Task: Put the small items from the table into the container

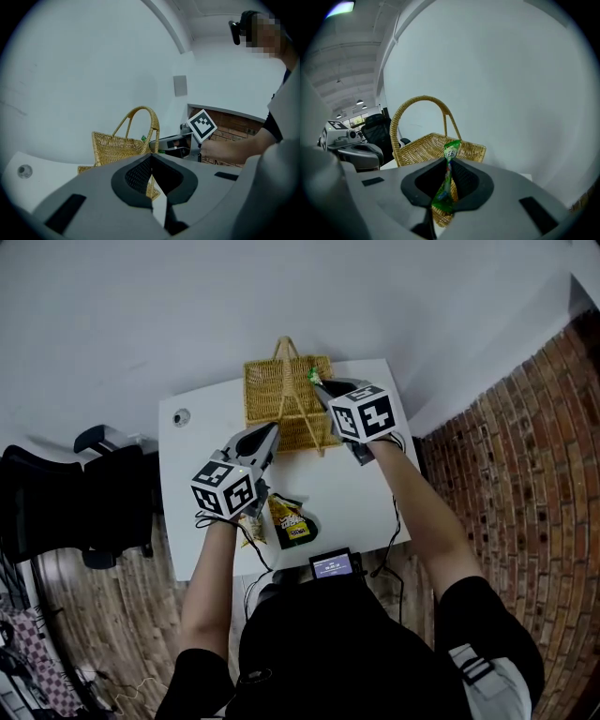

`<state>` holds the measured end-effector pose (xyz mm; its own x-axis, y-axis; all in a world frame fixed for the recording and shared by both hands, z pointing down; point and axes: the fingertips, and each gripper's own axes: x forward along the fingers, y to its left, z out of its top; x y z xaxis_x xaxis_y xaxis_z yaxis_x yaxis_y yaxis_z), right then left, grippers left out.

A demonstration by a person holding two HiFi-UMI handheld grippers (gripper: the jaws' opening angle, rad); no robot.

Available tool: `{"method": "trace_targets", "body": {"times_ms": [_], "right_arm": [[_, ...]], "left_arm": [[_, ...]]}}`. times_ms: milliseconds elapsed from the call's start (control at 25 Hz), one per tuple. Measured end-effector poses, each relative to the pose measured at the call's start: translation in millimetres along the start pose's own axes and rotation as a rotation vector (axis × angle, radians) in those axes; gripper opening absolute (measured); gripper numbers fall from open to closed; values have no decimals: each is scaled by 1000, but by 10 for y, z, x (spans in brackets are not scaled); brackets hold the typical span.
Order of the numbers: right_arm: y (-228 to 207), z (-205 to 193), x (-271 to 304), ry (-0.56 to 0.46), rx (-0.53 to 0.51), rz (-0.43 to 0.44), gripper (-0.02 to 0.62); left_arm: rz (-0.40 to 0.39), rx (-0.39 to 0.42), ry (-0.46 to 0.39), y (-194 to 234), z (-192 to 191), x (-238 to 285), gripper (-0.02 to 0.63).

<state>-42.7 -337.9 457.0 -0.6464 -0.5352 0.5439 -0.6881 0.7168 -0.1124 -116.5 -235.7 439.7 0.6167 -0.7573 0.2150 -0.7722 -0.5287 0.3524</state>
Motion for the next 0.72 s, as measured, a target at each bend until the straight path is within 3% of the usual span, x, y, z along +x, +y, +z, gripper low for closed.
{"method": "trace_targets", "body": {"times_ms": [400,720], "right_arm": [[66,-169,137,161,-136,36,52],[88,-194,159,229,-155,60,52]], "left_arm": [[1,-10,6,58,-28,44,9],[5,-11,3,87,-8,38,9]]}}
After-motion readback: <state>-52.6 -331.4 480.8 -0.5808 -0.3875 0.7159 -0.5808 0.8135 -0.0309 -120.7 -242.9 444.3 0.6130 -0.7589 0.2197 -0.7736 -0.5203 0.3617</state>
